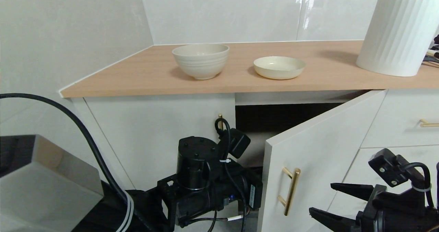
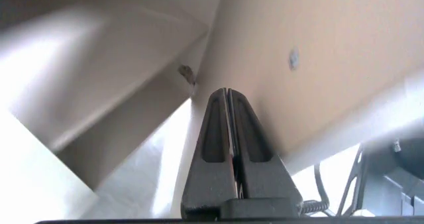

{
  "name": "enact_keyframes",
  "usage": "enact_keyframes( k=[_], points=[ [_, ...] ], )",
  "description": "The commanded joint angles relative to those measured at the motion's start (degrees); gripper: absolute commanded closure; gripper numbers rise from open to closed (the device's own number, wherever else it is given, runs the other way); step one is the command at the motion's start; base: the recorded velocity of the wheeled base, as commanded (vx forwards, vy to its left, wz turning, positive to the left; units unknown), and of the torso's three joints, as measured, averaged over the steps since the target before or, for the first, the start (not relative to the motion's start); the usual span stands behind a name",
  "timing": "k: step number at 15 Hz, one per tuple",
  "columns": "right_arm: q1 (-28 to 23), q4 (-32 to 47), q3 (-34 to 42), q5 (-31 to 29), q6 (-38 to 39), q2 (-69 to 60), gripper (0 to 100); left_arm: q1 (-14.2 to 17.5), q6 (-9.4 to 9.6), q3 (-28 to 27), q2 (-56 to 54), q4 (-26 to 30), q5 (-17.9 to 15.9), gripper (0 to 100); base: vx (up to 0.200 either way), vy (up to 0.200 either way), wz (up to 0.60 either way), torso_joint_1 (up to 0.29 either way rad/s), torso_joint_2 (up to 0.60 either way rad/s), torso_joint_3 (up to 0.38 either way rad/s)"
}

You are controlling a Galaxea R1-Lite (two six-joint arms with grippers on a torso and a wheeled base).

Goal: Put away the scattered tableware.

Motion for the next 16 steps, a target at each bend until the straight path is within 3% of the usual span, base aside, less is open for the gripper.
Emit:
enact_keyframes(
  k=[1,7,9,12,16],
  points=[
    [0.01,-0.11,-0.07,0.24,0.34,0.36,0,-0.08,0.06,-1.07,1.47,-0.06,0.01,100,0.0,0.0,0.0,0.0,0.0,0.0],
    [0.01,-0.02,-1.57,0.41,2.1,-5.79,0,-0.87,-0.21,-0.98,2.0,-0.06,0.1,100,0.0,0.0,0.0,0.0,0.0,0.0],
    [-0.08,-0.02,-1.83,0.41,2.1,-5.88,0,-0.96,-0.29,-1.07,2.17,-0.06,0.1,100,-0.2,0.0,0.0,-0.005,0.0,0.009],
    [-0.17,-0.2,-4.47,0.68,6.23,-10.98,0,-1.13,-0.38,-4.23,4.11,0.03,-0.08,100,0.0,0.0,0.0,0.0,0.0,0.0],
    [-0.17,0.24,-7.1,0.76,6.85,-16.78,0,-4.3,-0.38,-5.02,4.64,1.79,0.45,100,0.0,0.0,0.0,0.0,0.0,0.0]
  ],
)
